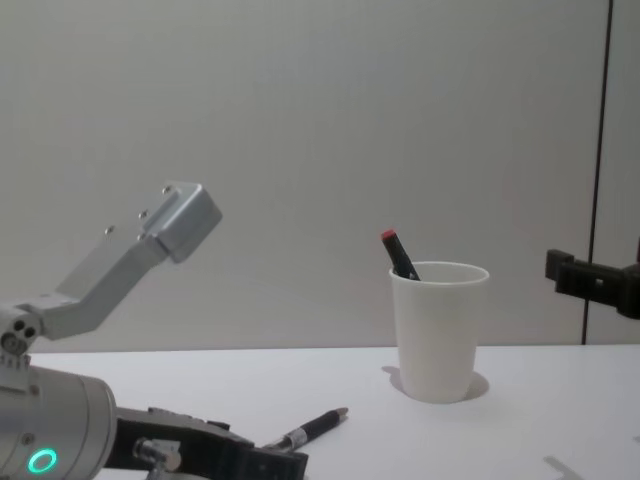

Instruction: Place the pen into the pen holder.

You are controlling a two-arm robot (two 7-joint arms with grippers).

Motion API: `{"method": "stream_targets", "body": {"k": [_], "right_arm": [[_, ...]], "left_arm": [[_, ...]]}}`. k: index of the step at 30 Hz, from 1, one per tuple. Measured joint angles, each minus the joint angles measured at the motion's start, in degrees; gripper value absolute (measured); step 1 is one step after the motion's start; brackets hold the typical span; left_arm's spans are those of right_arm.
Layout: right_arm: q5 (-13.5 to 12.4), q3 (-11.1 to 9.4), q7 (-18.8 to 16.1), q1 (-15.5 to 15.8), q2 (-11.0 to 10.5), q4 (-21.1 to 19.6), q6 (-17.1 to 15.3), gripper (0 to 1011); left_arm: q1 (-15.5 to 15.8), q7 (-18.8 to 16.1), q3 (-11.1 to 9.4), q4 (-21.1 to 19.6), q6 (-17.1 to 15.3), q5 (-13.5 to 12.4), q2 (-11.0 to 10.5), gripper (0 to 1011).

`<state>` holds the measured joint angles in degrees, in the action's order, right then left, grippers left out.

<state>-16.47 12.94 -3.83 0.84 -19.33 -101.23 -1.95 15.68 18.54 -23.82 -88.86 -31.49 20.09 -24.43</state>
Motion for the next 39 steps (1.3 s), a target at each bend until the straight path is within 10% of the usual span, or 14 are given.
{"method": "stream_targets", "body": {"k": [15, 39], "right_arm": [[0.00, 0.00, 0.00, 0.00, 0.00, 0.00, 0.00, 1001], [0.00, 0.00, 0.00, 0.00, 0.00, 0.00, 0.00, 1001]], "left_arm": [[-0.01, 0.08, -0.01, 0.00, -0.17, 0.04, 0.03, 641], [-0.05, 0.70, -0.06, -0.04, 0.02, 0.07, -0.09, 481]]}}
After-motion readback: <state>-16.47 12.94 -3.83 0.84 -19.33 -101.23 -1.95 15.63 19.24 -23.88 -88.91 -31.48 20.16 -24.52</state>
